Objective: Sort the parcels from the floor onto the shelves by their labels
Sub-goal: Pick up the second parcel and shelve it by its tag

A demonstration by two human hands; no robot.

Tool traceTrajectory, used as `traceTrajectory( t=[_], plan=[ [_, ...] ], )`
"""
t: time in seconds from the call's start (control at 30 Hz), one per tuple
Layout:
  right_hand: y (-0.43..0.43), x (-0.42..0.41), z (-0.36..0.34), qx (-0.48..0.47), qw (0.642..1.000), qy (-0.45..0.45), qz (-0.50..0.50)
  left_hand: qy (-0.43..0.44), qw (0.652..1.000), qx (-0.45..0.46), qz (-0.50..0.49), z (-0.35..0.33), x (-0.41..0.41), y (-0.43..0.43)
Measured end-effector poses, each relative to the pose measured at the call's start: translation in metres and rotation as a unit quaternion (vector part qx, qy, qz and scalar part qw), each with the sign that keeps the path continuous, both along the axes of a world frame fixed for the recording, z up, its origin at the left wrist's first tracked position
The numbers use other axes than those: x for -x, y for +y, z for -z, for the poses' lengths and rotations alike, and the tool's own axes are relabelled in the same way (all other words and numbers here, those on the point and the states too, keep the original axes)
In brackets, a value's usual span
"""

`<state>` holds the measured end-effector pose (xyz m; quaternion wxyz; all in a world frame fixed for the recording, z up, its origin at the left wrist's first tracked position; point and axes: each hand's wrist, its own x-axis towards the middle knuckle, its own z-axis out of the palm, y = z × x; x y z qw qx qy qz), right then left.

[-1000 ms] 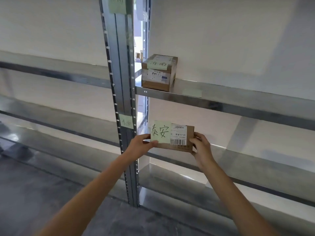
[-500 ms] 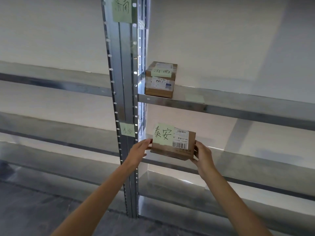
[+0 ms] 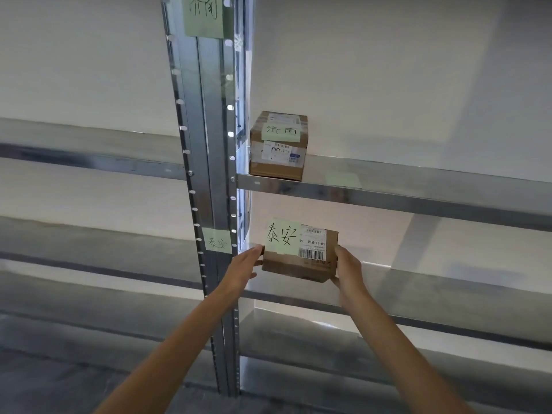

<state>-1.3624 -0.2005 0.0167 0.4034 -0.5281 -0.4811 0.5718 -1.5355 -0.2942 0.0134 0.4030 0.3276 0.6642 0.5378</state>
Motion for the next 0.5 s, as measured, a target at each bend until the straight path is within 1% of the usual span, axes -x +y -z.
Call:
traceTrajectory(
  t=[0.2,0.37,0.43,0.5],
  plan=[
    [0.042,0.023,0.022,0.016,0.999,-0.029,-0.018,-0.008,0.999,0.048,-0.006,0.016,0.025,0.04],
    [0.069,0.042,0.042,-0.033,0.991,-0.117,-0.063,0.043,0.994,0.098,-0.004,0.034,0.044,0.073],
    [0.082,0.051,0.052,-0.032,0.987,-0.137,-0.076,0.061,0.992,0.11,0.005,0.04,0.052,0.086],
    [0.094,0.061,0.062,-0.023,0.985,-0.15,-0.085,0.103,0.986,0.128,0.023,0.048,0.06,0.098]
  ],
)
